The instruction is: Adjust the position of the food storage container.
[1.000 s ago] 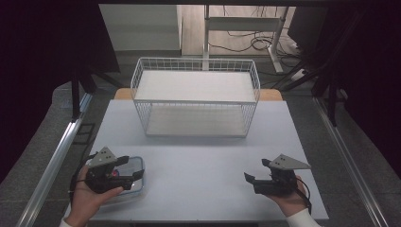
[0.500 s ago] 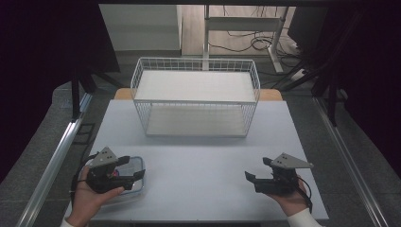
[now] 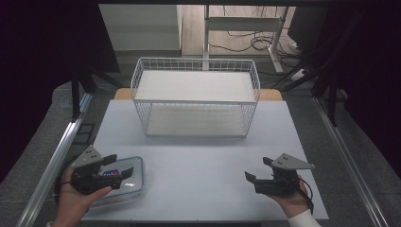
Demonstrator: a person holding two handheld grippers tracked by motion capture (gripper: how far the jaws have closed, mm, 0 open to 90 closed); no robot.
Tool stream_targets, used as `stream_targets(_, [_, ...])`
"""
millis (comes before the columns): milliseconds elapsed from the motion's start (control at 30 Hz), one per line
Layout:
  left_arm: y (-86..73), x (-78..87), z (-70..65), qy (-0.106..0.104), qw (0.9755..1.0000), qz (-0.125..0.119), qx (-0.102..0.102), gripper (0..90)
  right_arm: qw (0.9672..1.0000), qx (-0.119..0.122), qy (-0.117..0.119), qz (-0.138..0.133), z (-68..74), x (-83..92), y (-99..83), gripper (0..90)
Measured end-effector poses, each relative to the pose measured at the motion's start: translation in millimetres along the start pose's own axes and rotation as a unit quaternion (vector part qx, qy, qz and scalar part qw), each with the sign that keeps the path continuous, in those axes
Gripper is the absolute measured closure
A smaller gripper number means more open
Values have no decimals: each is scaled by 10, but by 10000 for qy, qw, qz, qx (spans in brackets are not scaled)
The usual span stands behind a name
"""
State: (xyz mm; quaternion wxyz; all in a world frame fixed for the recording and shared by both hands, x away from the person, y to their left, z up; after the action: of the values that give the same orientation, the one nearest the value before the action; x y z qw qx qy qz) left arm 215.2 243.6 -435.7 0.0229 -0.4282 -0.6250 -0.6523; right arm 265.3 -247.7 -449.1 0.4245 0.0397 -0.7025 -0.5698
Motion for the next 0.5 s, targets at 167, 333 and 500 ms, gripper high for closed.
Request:
stream_targets(167, [-109, 190, 226, 244, 9991, 174, 315, 252, 10000, 22, -41, 51, -6, -26, -2, 164])
stream_targets(333, [-234, 328, 460, 653, 9963, 277, 495, 460, 9999, 59, -43, 74, 6, -37, -3, 164])
stream_targets(500, [-366, 428, 652, 974, 9920, 547, 596, 645, 9999, 87, -53, 98, 25, -40, 6, 164])
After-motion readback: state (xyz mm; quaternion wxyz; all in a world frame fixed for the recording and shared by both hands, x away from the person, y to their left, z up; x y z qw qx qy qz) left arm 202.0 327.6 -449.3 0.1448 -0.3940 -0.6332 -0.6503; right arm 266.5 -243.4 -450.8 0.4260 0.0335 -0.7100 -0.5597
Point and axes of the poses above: each handheld gripper's, and its own axes: x roughly backward along the jaws, y roughly out of its top, z roughly to its left, the point moved 2 cm from there along -x, roughly forward along the jaws, and after that the axes turned 1 degree about -y, right-handed, at the moved point
